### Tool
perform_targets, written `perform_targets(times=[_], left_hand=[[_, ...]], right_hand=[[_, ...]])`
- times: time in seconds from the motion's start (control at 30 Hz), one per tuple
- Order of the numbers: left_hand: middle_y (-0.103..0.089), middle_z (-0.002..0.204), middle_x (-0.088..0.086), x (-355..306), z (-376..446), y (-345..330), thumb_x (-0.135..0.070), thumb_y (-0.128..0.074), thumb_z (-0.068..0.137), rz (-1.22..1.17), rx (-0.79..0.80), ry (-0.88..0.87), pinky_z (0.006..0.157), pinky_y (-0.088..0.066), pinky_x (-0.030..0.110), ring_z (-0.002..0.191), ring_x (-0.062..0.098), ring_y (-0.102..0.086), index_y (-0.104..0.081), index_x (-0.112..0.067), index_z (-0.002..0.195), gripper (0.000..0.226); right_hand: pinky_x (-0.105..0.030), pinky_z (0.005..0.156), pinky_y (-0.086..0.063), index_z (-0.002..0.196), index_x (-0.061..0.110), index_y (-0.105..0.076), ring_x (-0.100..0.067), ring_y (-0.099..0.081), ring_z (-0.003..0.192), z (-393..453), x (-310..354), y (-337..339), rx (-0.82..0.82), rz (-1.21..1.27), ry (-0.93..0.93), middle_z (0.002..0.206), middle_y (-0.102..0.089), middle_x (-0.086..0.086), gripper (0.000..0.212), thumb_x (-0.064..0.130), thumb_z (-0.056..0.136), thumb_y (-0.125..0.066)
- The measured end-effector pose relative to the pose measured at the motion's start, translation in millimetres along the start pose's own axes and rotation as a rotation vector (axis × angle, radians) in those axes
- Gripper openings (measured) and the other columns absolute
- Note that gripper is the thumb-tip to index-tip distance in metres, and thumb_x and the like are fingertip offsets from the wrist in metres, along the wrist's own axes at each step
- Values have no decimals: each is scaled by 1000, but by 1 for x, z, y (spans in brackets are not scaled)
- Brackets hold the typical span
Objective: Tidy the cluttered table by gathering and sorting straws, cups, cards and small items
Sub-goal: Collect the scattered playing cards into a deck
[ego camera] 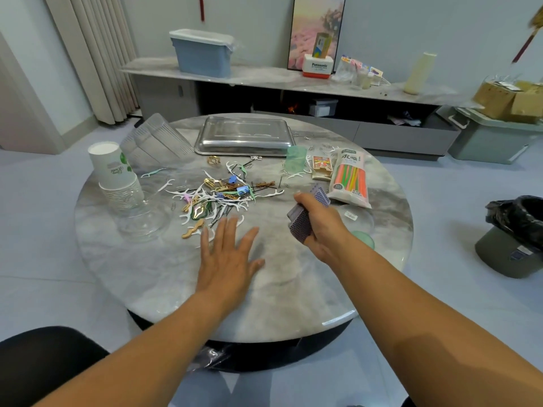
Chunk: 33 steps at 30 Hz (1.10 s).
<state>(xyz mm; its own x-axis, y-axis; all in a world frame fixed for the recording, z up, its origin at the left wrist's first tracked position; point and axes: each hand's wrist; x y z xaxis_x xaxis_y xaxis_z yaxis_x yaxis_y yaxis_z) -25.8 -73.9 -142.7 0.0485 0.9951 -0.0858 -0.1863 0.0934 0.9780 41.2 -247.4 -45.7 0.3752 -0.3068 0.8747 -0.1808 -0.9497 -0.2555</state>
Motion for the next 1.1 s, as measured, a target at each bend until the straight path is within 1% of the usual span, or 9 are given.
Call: perform_targets(times=[0.1, 0.23, 0.37, 0.43, 0.53, 0.73, 0.9, 1.0, 1.1], left_hand=[[16, 168, 9, 18, 26, -4, -72, -17, 97, 44, 55, 122, 115, 26, 53, 153, 27, 24, 4, -36, 160, 76], [10, 169, 12, 31, 49, 6, -63, -24, 102, 81, 15, 226, 122, 11, 56, 155, 29, 16, 2, -29, 162, 73], [-34, 160, 7, -14, 52, 37, -47, -42, 105, -846, -320, 270, 122, -19, 39, 150, 23, -26, -39, -22, 154, 55], [-55, 146, 3, -42, 53, 65, -73, -38, 94, -1541, 2, 428, 115, -35, 40, 137, 17, -48, -61, -32, 137, 64], [-65, 135, 12, -50, 50, 92, -90, -41, 73, -1999, 605, 351, 108, -44, 49, 130, 22, -57, -67, -22, 131, 93], [-58, 138, 26, -26, 54, 132, -67, -70, 79, -1945, 780, 397, 110, -42, 56, 116, 41, -62, -67, -12, 127, 73], [-66, 124, 27, -12, 60, 139, -70, -58, 88, -2019, 804, 588, 90, -56, 55, 108, 42, -68, -75, -4, 113, 72], [-71, 112, 23, -7, 61, 133, -76, -47, 88, -1991, 852, 661, 80, -61, 51, 98, 38, -71, -68, -6, 120, 80], [-69, 118, 17, 0, 62, 124, -73, -44, 92, -1923, 870, 653, 91, -54, 50, 115, 33, -64, -71, -14, 121, 71]], right_hand=[[-30, 58, -53, 104, 16, -61, -21, -62, 75, 1, -5, -2, 118, -78, 26, 86, -61, -9, 22, 22, 88, -75], [-31, 54, -53, 111, 12, -58, -16, -64, 65, -2, -16, -1, 219, -319, 194, 84, -63, -5, 40, 22, 82, -82], [-28, 55, -54, 106, 11, -61, -12, -66, 65, -7, -18, -8, 328, -300, 246, 79, -67, -2, 37, 25, 79, -82], [-27, 57, -55, 96, 18, -66, -13, -67, 71, -10, -16, -13, 352, -272, 265, 80, -69, -2, 19, 25, 83, -78], [-21, 59, -54, 73, 33, -71, -8, -68, 70, -17, -9, -18, 325, -349, 294, 75, -71, 3, 15, 31, 88, -72], [-22, 61, -51, 97, 16, -71, -9, -69, 73, -35, 38, -28, 467, -765, 224, 78, -73, 3, 21, 35, 91, -68], [-12, 52, -47, 94, 23, -67, 1, -68, 67, -43, 53, -37, 677, -839, 131, 75, -72, 14, 11, 32, 90, -72], [-5, 73, -50, 115, 51, -54, 13, -66, 97, -44, 42, -28, 780, -741, 163, 103, -69, 35, 47, 33, 83, -83], [-15, 101, -45, 147, 48, -33, 7, -49, 128, -38, 27, -26, 773, -978, 344, 140, -47, 30, 99, 35, 69, -94]])
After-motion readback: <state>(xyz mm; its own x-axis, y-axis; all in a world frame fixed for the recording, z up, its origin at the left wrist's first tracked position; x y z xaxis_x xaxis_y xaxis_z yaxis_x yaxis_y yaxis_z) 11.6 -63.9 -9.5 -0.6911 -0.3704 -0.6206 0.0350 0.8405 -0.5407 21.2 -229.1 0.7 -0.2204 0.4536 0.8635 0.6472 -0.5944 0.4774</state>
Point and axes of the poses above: each hand's wrist, its own z-axis towards the middle knuckle, its own y-axis out of the back of the hand, x = y × z
